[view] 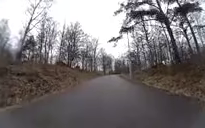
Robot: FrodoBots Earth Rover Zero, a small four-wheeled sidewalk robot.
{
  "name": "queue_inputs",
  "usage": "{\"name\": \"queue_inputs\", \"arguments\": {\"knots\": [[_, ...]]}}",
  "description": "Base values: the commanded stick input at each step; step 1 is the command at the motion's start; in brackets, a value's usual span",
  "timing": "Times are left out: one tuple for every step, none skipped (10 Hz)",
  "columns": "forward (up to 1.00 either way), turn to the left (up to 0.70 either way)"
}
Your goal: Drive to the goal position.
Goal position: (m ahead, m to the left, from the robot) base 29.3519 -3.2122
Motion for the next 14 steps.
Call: {"name": "queue_inputs", "arguments": {"knots": [[1.00, 0.00], [1.00, 0.00], [1.00, 0.00], [1.00, 0.00], [1.00, 0.00], [1.00, 0.00], [1.00, 0.00], [1.00, 0.00], [1.00, 0.00], [1.00, 0.00], [1.00, 0.00], [1.00, 0.00], [1.00, 0.00], [1.00, 0.00]]}}
